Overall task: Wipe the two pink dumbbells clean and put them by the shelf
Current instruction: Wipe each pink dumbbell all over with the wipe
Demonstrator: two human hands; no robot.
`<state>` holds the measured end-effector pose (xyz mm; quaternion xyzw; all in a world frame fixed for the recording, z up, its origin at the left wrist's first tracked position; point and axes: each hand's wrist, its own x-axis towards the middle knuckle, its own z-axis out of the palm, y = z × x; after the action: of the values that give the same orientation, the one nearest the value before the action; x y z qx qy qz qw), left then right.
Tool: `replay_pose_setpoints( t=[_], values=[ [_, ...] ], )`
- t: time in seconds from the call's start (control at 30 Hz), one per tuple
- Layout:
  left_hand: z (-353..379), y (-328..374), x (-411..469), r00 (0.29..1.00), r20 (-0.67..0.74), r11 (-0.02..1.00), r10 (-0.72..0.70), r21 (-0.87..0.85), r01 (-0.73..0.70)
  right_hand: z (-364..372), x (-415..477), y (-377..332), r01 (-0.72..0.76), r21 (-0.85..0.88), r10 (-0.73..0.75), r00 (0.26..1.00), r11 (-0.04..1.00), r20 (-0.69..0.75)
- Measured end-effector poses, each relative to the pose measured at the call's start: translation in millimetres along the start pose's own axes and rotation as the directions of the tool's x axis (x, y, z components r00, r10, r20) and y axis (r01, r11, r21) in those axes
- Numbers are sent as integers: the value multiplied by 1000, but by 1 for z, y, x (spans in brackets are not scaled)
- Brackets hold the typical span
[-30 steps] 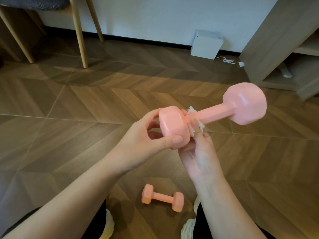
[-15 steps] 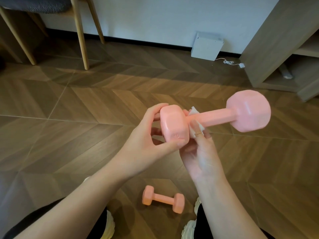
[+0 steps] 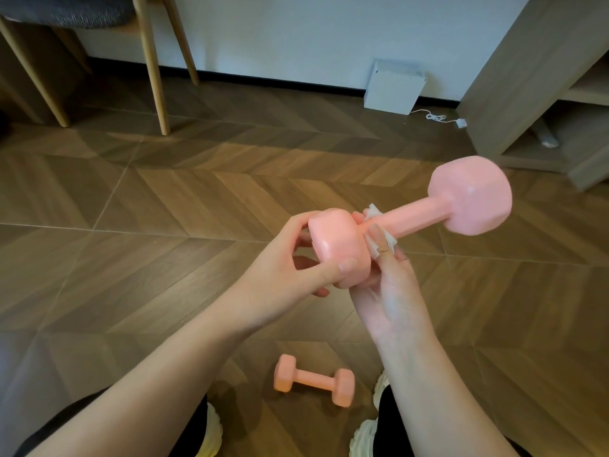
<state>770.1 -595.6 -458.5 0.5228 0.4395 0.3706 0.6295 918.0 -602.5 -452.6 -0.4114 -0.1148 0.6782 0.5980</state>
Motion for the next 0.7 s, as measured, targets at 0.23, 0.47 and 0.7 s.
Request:
replay_pose_setpoints(
  t=[0.23, 0.47, 0.7],
  values=[
    [0, 0, 2, 994, -22, 995, 103, 19, -102, 1, 0, 1, 23, -9, -23, 999, 1000, 26],
    [1, 0, -1, 997, -46, 998, 64, -4, -65, 0, -1, -2, 44, -94, -49, 997, 995, -53],
    [-5, 10, 0, 961, 128, 939, -247, -214, 269, 0, 0, -1, 56, -84, -57, 998, 995, -16]
  ],
)
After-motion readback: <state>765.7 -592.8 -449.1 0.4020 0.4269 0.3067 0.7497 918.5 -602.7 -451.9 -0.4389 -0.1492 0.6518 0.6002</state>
